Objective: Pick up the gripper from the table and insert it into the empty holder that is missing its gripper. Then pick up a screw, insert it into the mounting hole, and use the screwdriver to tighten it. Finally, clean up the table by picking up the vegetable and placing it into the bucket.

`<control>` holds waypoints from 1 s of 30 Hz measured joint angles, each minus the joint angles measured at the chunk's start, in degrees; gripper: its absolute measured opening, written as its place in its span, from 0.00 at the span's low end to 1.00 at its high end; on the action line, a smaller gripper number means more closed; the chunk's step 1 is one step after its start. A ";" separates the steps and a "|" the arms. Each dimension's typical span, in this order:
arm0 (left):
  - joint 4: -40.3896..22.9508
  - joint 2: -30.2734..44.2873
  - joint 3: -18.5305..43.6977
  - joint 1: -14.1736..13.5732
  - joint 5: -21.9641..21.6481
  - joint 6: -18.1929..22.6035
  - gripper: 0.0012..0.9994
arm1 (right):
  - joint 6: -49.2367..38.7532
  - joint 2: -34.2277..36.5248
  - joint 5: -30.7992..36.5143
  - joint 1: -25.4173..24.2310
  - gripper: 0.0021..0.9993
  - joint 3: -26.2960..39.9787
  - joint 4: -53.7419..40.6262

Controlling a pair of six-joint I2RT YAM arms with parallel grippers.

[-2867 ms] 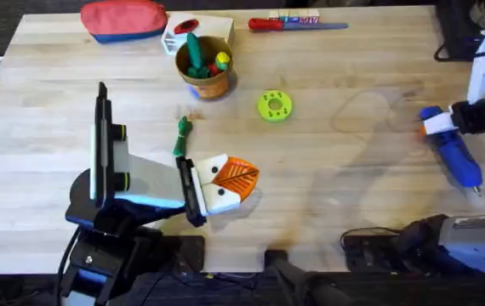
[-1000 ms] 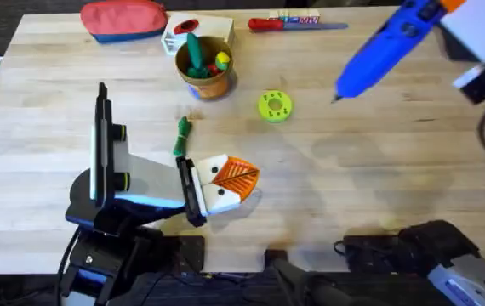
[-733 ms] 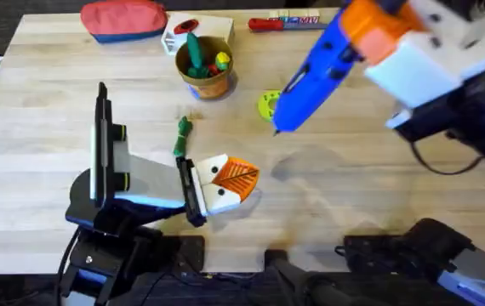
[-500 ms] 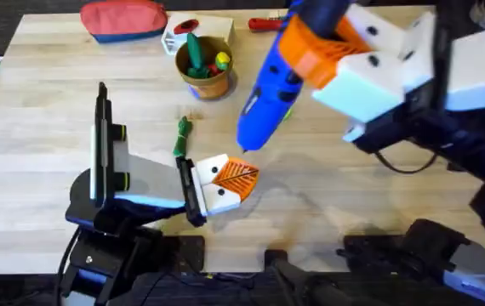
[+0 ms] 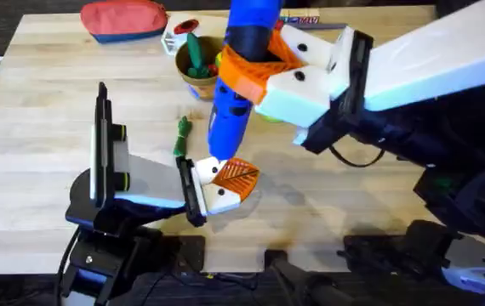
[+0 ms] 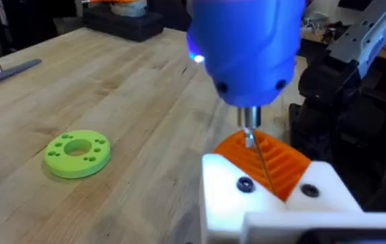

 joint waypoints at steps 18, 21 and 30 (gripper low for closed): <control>0.00 0.00 0.00 0.00 0.00 0.00 0.00 | -0.01 2.73 -0.38 1.40 0.01 0.00 0.37; 0.00 0.01 0.00 0.00 0.00 0.00 0.00 | 0.00 2.73 -0.40 1.42 0.01 0.00 0.37; 0.00 0.00 0.00 0.00 0.02 0.00 0.00 | 0.00 3.95 -0.36 1.40 0.01 0.00 0.61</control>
